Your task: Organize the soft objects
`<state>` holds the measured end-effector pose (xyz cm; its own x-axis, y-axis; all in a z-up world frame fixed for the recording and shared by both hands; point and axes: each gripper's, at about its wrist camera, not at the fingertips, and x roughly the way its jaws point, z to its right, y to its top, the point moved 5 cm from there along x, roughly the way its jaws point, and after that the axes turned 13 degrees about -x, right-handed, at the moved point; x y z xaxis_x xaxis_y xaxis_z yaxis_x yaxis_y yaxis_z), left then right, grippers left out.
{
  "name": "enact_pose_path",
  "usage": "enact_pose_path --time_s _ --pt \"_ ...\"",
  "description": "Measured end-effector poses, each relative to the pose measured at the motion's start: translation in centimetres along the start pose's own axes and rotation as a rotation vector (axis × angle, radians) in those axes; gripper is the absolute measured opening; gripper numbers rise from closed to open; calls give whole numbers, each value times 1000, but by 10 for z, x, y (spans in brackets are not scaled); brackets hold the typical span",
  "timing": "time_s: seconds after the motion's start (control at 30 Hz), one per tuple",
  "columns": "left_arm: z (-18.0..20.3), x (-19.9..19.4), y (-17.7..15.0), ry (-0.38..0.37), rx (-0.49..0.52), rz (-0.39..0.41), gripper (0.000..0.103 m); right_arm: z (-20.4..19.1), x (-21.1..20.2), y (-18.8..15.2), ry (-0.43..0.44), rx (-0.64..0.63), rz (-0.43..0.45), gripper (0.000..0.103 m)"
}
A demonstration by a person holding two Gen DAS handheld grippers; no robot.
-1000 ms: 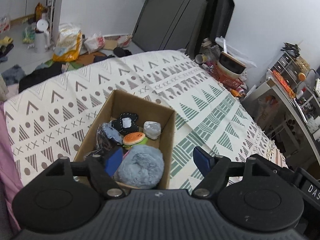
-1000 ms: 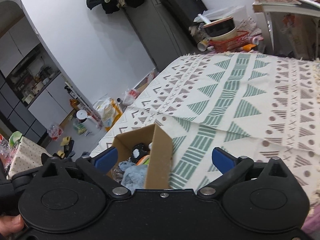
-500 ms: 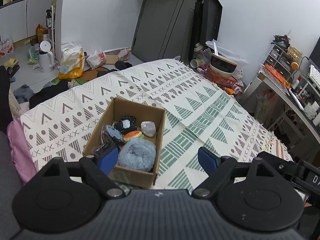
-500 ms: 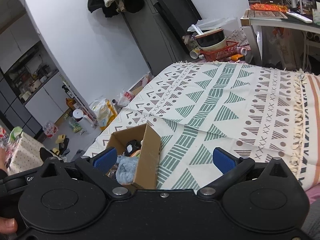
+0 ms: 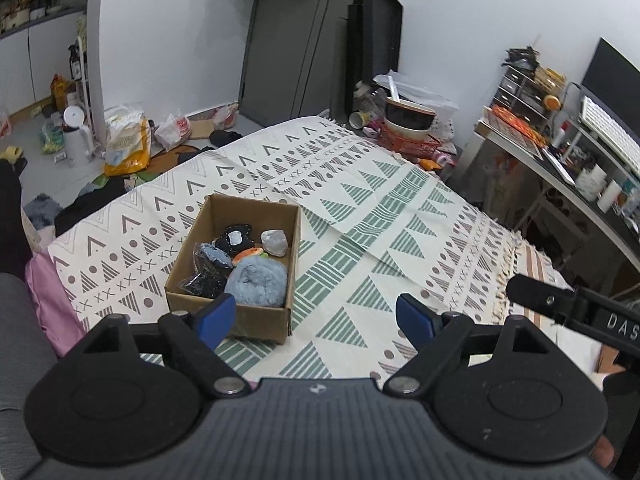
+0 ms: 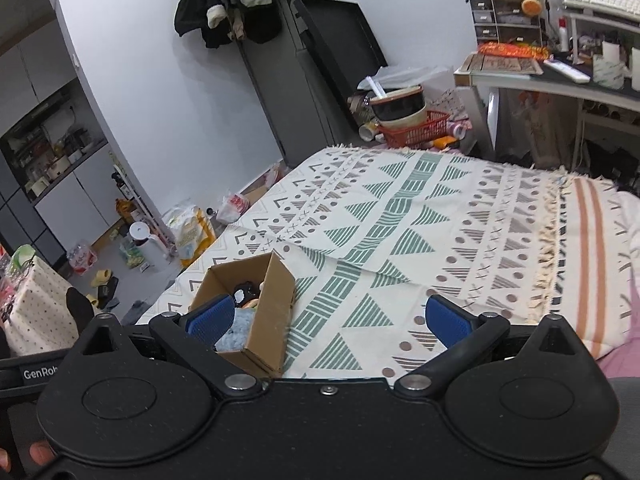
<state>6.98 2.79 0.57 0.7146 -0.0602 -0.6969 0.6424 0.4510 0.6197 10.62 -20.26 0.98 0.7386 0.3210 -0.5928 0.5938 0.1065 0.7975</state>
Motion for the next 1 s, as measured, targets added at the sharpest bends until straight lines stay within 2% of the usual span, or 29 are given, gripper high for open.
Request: enact_pose_path --time_s 0.17,0.27,0.83,1.0 --pt "9 -18 -10 8 47 4 87 3 -23 -2 -21 -27 28 103" --pt "9 -29 -15 7 50 19 93 3 -32 -4 -23 -43 29 103" --pt "3 -54 -61 54 116 39 95 -8 -68 -26 -50 -150 36 103" --pt "2 -60 -68 65 138 54 95 -8 -75 -34 -45 -136 40 103"
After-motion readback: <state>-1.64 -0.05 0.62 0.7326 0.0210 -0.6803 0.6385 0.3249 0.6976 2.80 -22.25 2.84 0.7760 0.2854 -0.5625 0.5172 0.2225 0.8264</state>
